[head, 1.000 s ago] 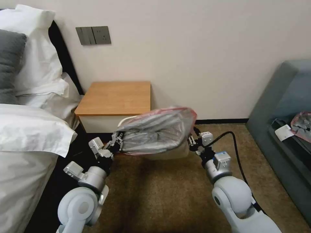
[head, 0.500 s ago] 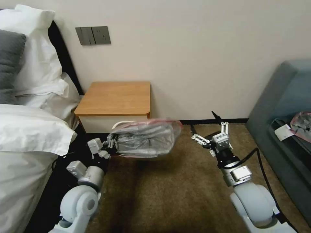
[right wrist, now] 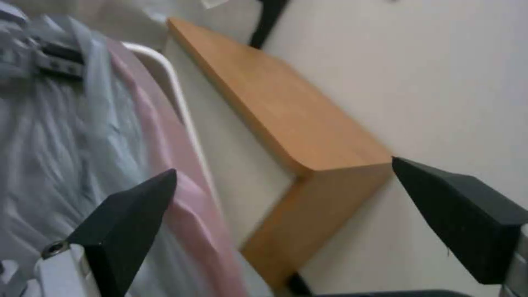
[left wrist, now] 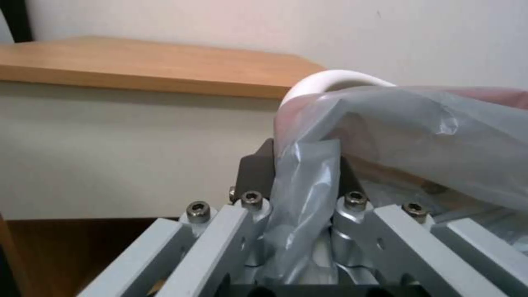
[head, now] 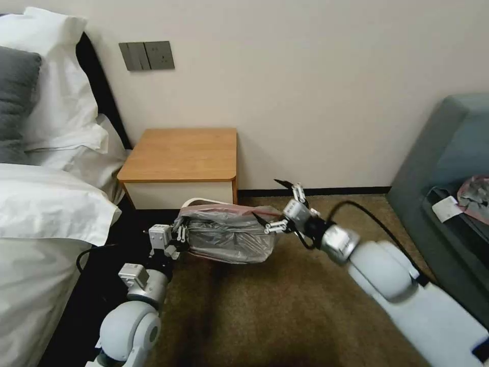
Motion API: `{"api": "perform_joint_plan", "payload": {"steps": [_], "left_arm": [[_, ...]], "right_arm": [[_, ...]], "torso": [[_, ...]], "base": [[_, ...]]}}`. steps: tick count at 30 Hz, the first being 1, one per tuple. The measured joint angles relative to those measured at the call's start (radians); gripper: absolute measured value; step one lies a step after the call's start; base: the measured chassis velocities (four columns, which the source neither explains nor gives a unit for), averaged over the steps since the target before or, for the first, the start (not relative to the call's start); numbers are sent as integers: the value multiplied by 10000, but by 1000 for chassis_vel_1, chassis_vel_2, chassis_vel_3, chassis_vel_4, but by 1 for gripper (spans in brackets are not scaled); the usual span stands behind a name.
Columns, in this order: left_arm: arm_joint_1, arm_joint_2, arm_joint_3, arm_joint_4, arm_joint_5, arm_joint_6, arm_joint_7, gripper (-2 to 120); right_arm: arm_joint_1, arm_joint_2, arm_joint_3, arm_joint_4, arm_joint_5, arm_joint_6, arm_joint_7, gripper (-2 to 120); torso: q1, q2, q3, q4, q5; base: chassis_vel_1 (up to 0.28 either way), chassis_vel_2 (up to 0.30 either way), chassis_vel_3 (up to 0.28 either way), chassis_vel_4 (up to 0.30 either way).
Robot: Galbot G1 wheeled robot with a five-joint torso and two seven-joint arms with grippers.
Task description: Pick up the garbage bag from the table and place it over the trash can.
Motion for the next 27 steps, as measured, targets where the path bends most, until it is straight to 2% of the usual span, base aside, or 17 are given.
{"api": "perform_joint_plan", "payload": {"steps": [3, 6, 11, 16, 27], "left_arm": [[0, -13, 0, 25, 15, -2, 0, 9], [1, -3, 3, 27, 26, -22, 3, 9], [2, -23, 13, 28, 39, -61, 4, 9], [12, -31, 14, 27, 40, -97, 4, 9], [18, -44, 49, 24, 23, -151, 3, 9]], "right_arm": [[538, -20, -550, -15, 791, -468, 136, 100], [1485, 53, -1397, -79, 2199, -1099, 478, 100], [2210, 172, -2052, -271, 3227, -1662, 1007, 100], [2586, 125, -2536, -391, 3105, -1907, 1084, 100], [3115, 165, -2949, -658, 1179, -2081, 970, 100]], "torso": [[0, 0, 0, 1, 0], [0, 0, 0, -2, 1], [0, 0, 0, -2, 0], [0, 0, 0, -2, 0], [0, 0, -1, -3, 1]], "base": [[0, 0, 0, 0], [0, 0, 0, 0], [0, 0, 0, 0], [0, 0, 0, 0], [0, 0, 0, 0]]}}
